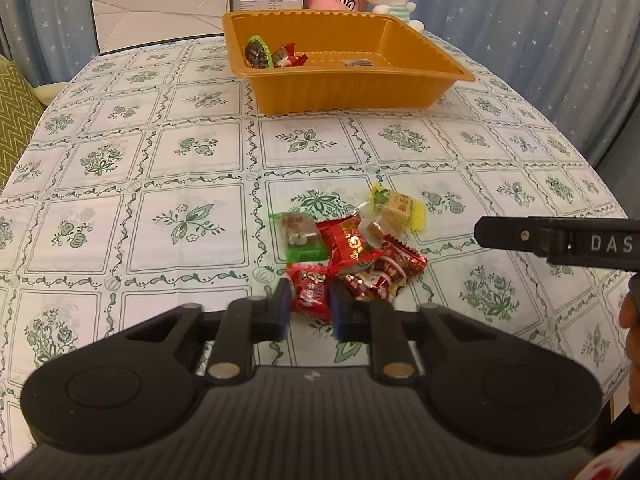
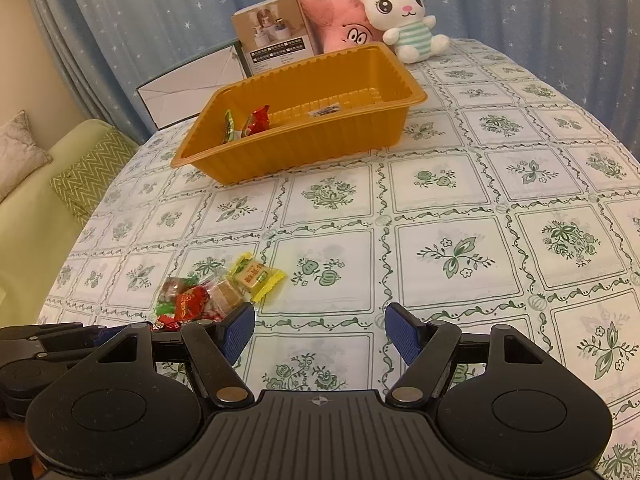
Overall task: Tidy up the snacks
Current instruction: 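Grasp a small red packet with the left tool while the right tool grasps a red-gold candy packet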
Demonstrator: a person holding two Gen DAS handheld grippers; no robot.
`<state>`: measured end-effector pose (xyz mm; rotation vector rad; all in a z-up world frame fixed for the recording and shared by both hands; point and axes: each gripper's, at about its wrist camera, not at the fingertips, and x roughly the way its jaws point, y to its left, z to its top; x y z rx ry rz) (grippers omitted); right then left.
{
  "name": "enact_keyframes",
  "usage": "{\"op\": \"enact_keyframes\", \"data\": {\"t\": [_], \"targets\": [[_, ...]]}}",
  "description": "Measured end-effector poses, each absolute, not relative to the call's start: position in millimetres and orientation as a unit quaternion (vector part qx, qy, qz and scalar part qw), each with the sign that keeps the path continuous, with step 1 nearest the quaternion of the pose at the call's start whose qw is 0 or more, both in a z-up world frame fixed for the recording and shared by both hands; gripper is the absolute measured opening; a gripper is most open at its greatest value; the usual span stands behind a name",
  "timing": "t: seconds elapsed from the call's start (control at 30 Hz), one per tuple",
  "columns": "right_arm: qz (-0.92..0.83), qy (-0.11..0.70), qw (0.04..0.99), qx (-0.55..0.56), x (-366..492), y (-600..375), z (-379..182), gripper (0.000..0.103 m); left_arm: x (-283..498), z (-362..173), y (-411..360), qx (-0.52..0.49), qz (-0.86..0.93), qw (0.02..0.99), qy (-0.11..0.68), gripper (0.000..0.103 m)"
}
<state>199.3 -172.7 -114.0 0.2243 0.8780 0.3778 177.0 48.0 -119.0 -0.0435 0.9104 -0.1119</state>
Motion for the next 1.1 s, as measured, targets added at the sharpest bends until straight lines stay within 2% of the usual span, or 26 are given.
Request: {"op": "enact_keyframes", "data": {"t": [0.27, 0.77, 0.87, 1.1], "targets": [[0.247, 0.416, 0.871, 0.088, 187.7, -143.3, -114.5, 0.072, 173.5, -103.8, 68.5, -0.046, -0.017, 0.909, 0.414, 0.016], [0.312, 0.381, 0.869, -0.043, 184.3, -82.6, -134.1, 0.072, 168.2, -97.6, 93.6, -0.090, 0.007, 0.912, 0.401, 0.016], [0.320, 0.373, 0.867, -0.078, 182.9, -70.4, -137.1, 0.059, 168.5, -98.7, 93.2, -0.090, 0.006, 0.911, 0.401, 0.016], [0.317, 0.363, 0.871, -0.097, 179.1, -63.6, -141.2, 0.045, 168.9, -98.8, 94.7, -0.095, 0.010, 0.912, 0.400, 0.016]]}}
